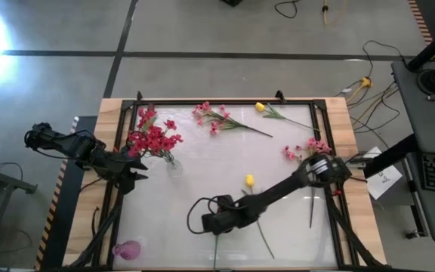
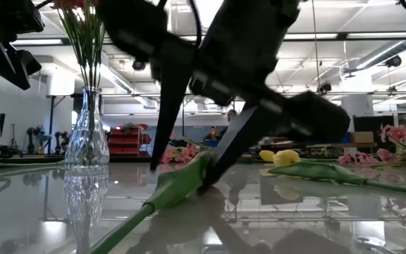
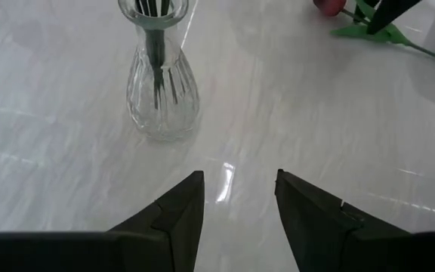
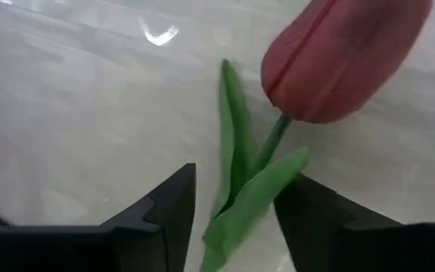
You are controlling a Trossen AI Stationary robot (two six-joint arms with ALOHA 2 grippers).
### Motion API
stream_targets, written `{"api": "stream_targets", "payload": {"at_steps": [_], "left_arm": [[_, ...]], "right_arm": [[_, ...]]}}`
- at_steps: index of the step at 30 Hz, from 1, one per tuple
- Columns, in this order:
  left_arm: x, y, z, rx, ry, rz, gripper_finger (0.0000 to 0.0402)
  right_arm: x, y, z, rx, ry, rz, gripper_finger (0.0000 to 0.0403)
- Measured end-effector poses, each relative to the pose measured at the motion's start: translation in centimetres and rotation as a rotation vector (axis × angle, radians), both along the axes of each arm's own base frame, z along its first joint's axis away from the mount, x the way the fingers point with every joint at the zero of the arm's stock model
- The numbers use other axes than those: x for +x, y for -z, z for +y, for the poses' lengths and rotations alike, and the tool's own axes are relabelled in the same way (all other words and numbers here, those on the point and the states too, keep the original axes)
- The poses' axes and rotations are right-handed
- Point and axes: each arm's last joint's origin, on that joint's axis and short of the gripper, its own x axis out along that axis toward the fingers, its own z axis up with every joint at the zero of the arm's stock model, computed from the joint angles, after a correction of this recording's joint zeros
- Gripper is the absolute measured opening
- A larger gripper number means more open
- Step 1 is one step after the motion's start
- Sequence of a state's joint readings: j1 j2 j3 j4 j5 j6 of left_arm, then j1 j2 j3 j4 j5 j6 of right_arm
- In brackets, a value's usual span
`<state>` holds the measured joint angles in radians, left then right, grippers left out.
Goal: Sort flowers into vase by color
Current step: Put the bottom red flower into the transparent vase
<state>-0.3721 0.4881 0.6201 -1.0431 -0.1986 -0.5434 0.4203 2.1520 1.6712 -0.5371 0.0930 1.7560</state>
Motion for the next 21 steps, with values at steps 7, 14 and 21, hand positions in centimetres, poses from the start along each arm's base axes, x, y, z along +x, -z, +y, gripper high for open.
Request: {"api": "stream_targets", "payload": {"at_steps": [7,14,21], "left_arm": [[-0.1,0.0,0.0,-0.003,0.000,-0.008,0.0152],[-0.4,-0.2,0.2,-0.013,-0.007,-0.030,0.0152],[-0.5,-0.2,0.3,-0.036,-0.066,-0.049,0.0152]], "right_arm": [[1.3,0.7,-0.7,0.032,-0.030,0.068,0.0114],[0.9,-0.1,-2.1,-0.105,-0.131,0.096,0.0020],[1.1,-5.7,-5.4,-0.500,-0.234,-0.078,0.0010]]}}
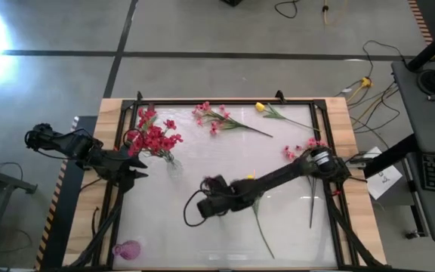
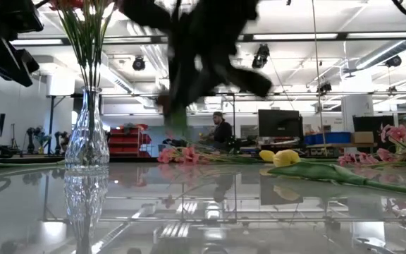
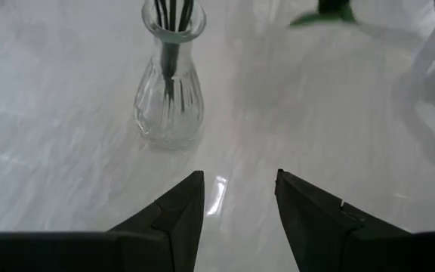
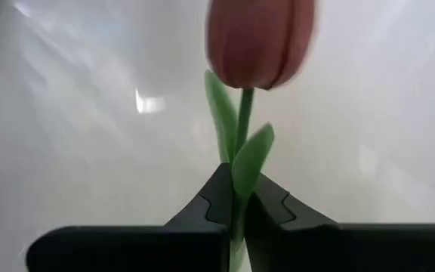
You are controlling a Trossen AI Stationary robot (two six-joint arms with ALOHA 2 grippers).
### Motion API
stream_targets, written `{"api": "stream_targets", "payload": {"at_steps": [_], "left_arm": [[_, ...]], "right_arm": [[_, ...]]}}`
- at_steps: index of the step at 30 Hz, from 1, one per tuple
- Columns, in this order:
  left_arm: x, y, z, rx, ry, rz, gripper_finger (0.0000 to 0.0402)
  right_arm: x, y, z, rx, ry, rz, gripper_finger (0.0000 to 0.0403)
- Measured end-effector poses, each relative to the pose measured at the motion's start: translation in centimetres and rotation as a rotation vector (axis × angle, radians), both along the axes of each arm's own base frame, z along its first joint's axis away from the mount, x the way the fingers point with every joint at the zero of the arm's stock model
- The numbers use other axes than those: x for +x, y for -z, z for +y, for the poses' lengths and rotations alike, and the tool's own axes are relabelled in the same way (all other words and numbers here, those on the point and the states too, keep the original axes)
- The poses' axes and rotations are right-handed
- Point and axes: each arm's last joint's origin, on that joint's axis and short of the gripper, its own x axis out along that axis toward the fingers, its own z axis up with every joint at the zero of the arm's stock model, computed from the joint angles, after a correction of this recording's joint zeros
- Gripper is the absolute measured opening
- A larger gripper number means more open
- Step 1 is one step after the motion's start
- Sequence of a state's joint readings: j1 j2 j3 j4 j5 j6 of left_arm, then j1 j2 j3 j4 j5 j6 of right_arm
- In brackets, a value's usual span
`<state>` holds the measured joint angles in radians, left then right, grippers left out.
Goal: Sort flowers into vase by color
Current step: Put the bottom red flower into the transparent vase
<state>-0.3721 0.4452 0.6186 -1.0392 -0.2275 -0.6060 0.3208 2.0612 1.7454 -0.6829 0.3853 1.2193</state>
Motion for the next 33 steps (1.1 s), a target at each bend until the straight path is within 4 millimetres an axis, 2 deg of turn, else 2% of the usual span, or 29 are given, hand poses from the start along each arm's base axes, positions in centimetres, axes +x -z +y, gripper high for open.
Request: {"api": "stream_targets", "payload": {"at_steps": [6,9,11,16,20,26,29,33], "left_arm": [[0.1,0.0,0.0,-0.053,-0.062,0.004,0.0152],[0.2,0.0,0.0,-0.069,-0.084,0.000,0.0152],[0.2,0.0,0.0,-0.067,-0.110,-0.004,0.0152],[0.3,0.0,0.0,-0.066,-0.137,-0.007,0.0152],[0.3,0.0,0.0,-0.068,-0.146,-0.012,0.0152],[0.3,0.0,0.0,-0.070,-0.153,-0.017,0.0152],[0.3,-0.1,0.0,-0.074,-0.159,-0.020,0.0152],[0.3,-0.1,0.2,-0.050,-0.183,-0.035,0.0152]], "right_arm": [[-0.5,-8.0,-2.8,-0.472,-0.092,-0.224,0.0009],[-0.8,-11.1,-4.1,-0.621,-0.134,-0.338,0.0009],[-1.1,-12.2,-5.0,-0.685,-0.180,-0.411,0.0009],[-2.2,-12.6,-8.3,-0.807,-0.259,-0.604,0.0009],[-3.3,-12.2,-11.4,-0.893,-0.290,-0.854,0.0009],[-4.0,-12.8,-16.3,-0.881,-0.213,-1.048,0.0009],[-3.7,-14.0,-17.6,-0.833,-0.216,-1.124,0.0009],[-2.8,-14.7,-18.1,-0.809,-0.236,-1.171,0.0009]]}}
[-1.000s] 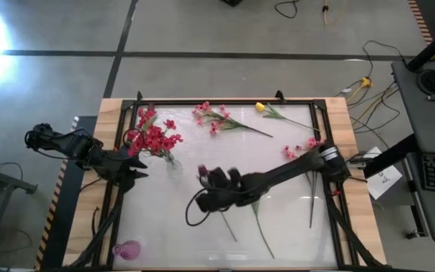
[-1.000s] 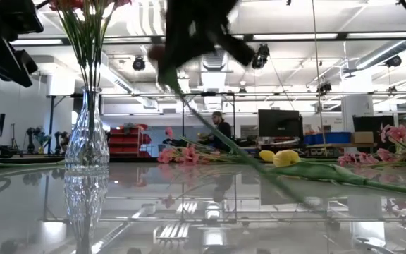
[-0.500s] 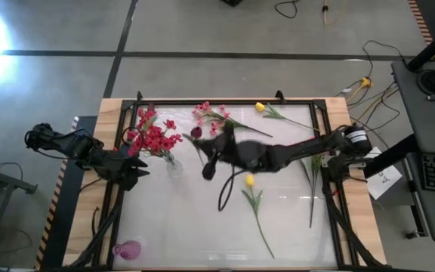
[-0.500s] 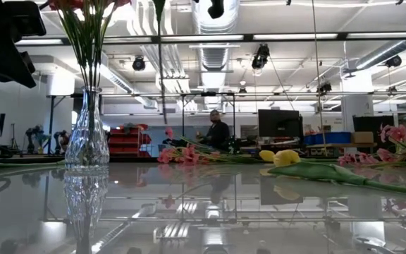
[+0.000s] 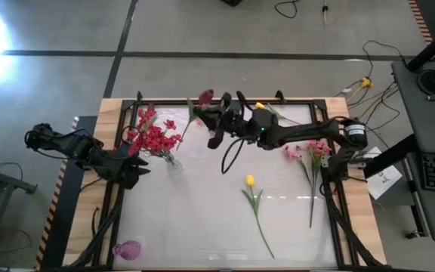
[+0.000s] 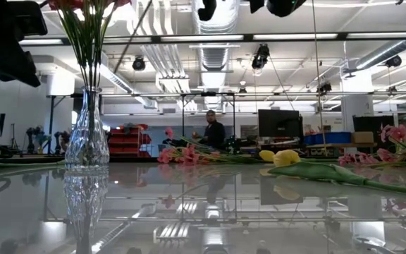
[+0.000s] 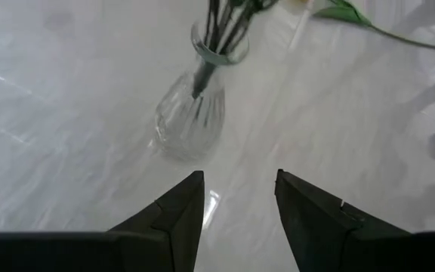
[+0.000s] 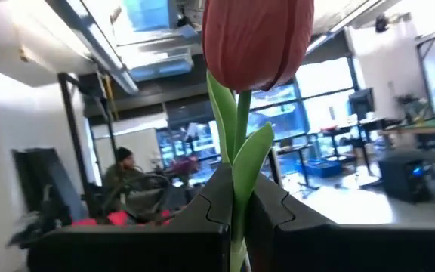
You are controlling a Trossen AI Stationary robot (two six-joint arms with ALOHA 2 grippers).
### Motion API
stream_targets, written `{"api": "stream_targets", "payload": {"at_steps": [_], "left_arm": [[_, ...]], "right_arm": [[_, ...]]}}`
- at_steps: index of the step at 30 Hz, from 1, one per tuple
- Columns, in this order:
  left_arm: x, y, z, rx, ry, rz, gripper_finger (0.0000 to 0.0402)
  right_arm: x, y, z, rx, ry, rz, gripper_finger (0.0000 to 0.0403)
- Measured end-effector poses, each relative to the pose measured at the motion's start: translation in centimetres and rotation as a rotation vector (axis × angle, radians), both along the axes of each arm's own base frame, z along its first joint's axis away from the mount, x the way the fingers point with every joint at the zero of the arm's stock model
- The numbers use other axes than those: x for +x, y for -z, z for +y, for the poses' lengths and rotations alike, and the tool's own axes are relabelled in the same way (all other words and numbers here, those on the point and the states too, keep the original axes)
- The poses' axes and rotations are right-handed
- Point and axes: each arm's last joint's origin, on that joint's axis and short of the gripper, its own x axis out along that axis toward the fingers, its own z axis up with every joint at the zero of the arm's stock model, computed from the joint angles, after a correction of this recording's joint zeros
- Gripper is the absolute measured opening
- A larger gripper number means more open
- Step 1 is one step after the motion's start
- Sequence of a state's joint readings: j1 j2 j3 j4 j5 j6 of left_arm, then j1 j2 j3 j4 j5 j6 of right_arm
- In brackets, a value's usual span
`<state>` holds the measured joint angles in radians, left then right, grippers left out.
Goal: Sort flowers into vase by color
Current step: Put the bottom red flower into the transparent vase
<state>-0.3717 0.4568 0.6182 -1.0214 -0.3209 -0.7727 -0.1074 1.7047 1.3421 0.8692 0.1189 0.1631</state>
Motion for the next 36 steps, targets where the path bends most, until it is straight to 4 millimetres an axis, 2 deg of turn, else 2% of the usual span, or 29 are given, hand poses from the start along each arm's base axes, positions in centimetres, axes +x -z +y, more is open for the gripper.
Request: {"api": "stream_targets", "payload": {"at_steps": [8,12,21,27,36], "left_arm": [[0.2,-0.2,0.0,-0.002,-0.008,-0.029,0.0152],[0.2,-0.2,0.0,-0.003,-0.008,-0.030,0.0152],[0.2,-0.2,0.0,-0.004,-0.007,-0.032,0.0152],[0.2,-0.2,0.0,-0.002,-0.005,-0.032,0.0152],[0.2,-0.3,-0.1,0.003,0.001,-0.035,0.0152]], "right_arm": [[2.9,2.0,-0.2,0.030,-0.089,0.035,0.0009],[3.5,1.8,-0.2,0.018,-0.116,0.018,0.0009],[3.5,0.8,-0.1,-0.067,-0.105,0.004,0.0009],[4.5,2.6,1.1,-0.121,-0.137,0.054,0.0009],[4.8,3.3,1.1,-0.104,-0.145,0.116,0.0009]]}}
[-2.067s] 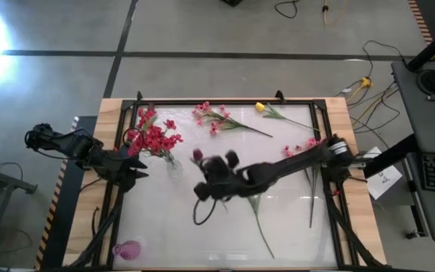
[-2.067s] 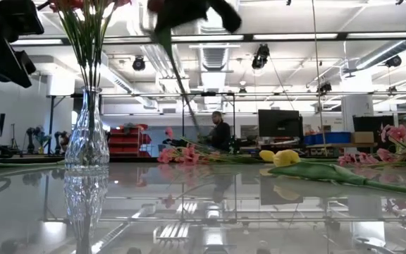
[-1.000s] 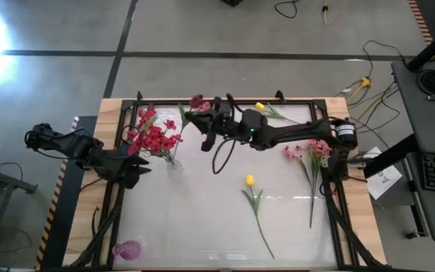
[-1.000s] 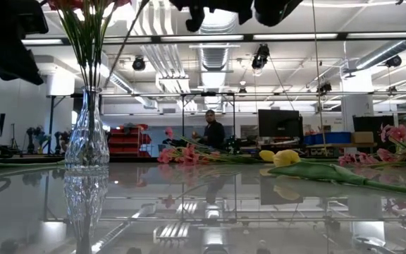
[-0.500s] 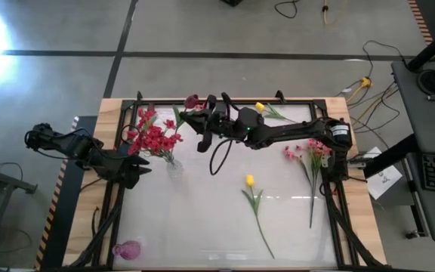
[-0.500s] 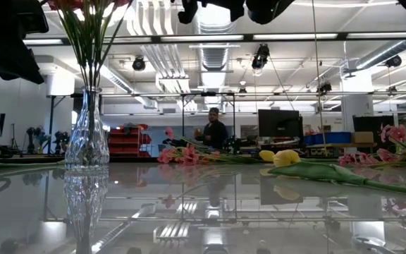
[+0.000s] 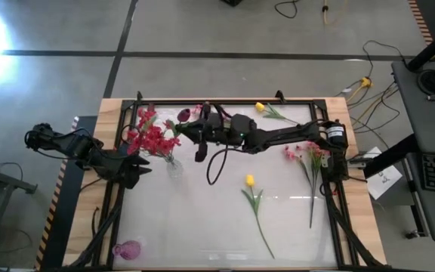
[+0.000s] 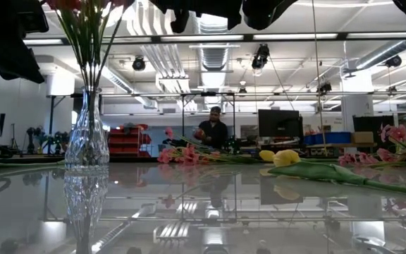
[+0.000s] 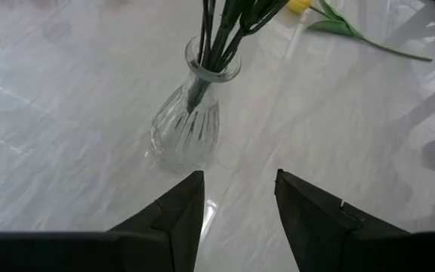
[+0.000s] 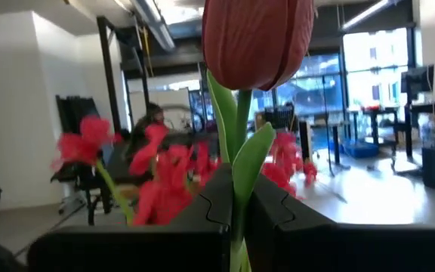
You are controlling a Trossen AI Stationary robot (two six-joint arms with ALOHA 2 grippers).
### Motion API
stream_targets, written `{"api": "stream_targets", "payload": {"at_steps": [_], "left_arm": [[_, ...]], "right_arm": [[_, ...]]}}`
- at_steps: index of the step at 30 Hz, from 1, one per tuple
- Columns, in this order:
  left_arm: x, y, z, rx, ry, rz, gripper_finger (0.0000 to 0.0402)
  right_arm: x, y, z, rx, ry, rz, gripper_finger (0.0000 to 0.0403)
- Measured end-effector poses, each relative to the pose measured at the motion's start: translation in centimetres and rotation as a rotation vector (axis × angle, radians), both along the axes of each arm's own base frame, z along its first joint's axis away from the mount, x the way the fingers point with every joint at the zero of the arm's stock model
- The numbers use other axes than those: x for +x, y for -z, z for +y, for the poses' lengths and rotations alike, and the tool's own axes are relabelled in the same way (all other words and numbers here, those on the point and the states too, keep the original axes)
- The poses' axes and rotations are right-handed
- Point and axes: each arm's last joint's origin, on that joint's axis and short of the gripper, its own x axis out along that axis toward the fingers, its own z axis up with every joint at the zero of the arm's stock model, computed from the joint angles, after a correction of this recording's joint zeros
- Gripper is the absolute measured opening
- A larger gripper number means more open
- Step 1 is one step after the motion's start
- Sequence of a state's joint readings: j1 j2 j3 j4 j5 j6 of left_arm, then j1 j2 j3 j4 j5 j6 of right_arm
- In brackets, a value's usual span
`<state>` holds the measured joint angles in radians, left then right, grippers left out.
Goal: Sort flowers into vase by color
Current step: Put the bottom red flower into the transparent vase
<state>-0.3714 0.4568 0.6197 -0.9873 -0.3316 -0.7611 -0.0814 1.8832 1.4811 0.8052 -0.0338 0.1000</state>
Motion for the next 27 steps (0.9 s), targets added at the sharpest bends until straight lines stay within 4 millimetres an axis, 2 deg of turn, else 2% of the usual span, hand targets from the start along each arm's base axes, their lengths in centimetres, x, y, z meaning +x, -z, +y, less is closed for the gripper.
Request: {"api": "stream_targets", "payload": {"at_steps": [9,16,19,23,27], "left_arm": [[0.2,-0.2,0.0,0.018,-0.007,-0.031,0.0152],[0.3,-0.2,0.0,0.038,-0.016,-0.033,0.0152],[0.3,-0.2,0.1,0.050,-0.026,-0.036,0.0152],[0.4,-0.2,0.1,0.071,-0.059,-0.043,0.0152],[0.5,-0.2,0.2,0.067,-0.099,-0.037,0.0152]], "right_arm": [[1.3,3.0,0.0,-0.012,-0.034,0.108,0.0009],[1.4,1.2,0.5,-0.044,-0.081,0.062,0.0009],[1.7,1.1,0.9,-0.067,-0.086,0.088,0.0014],[2.3,2.4,1.0,-0.058,-0.084,0.128,0.0037],[2.8,4.4,0.9,-0.037,-0.089,0.227,0.0082]]}}
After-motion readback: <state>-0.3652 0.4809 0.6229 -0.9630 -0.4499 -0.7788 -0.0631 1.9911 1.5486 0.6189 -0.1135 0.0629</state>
